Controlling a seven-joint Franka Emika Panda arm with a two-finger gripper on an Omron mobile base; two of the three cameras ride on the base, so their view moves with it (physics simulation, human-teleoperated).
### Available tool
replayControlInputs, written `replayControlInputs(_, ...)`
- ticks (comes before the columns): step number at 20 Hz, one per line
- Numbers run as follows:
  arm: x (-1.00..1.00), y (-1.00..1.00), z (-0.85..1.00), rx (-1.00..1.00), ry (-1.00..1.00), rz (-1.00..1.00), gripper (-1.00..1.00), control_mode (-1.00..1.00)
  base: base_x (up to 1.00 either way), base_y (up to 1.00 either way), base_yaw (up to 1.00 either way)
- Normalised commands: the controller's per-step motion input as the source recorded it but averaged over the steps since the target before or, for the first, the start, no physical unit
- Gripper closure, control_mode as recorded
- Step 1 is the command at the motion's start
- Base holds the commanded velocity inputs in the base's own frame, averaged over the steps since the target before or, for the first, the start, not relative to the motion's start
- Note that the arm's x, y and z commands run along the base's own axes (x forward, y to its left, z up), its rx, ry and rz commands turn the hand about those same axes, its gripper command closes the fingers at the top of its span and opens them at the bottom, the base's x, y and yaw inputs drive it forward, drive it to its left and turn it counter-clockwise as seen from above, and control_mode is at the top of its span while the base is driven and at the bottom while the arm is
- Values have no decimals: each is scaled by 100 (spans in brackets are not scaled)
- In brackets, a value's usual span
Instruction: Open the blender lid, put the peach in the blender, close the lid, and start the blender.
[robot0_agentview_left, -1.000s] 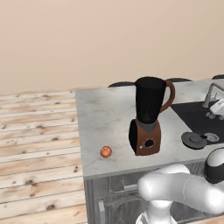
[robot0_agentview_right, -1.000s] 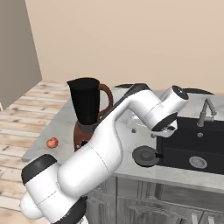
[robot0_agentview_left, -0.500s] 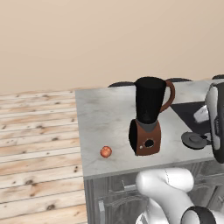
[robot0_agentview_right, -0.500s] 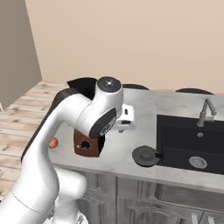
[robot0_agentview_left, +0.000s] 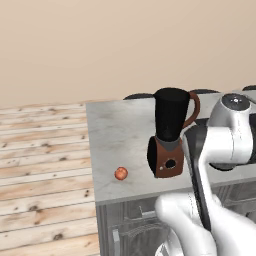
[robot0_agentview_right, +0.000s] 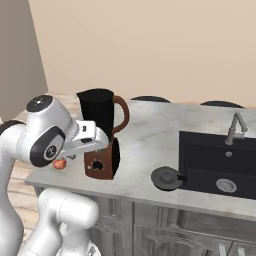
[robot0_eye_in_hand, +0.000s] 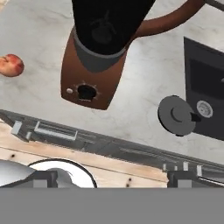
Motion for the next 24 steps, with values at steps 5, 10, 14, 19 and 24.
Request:
replayControlInputs(5, -1, 100, 0, -14, 1, -2, -100, -100, 0, 0, 0)
replayControlInputs(10, 0, 100, -9, -6, 1, 0, -100, -100, 0, 0, 0)
replayControlInputs(14, 14, 88, -36, 0, 3, 0, -100, -100, 0, 0, 0)
replayControlInputs(19, 39, 48, -44, 0, 14, 1, -100, -100, 0, 0, 0)
replayControlInputs(24, 40, 12, -30, 0, 9, 5, -100, -100, 0, 0, 0)
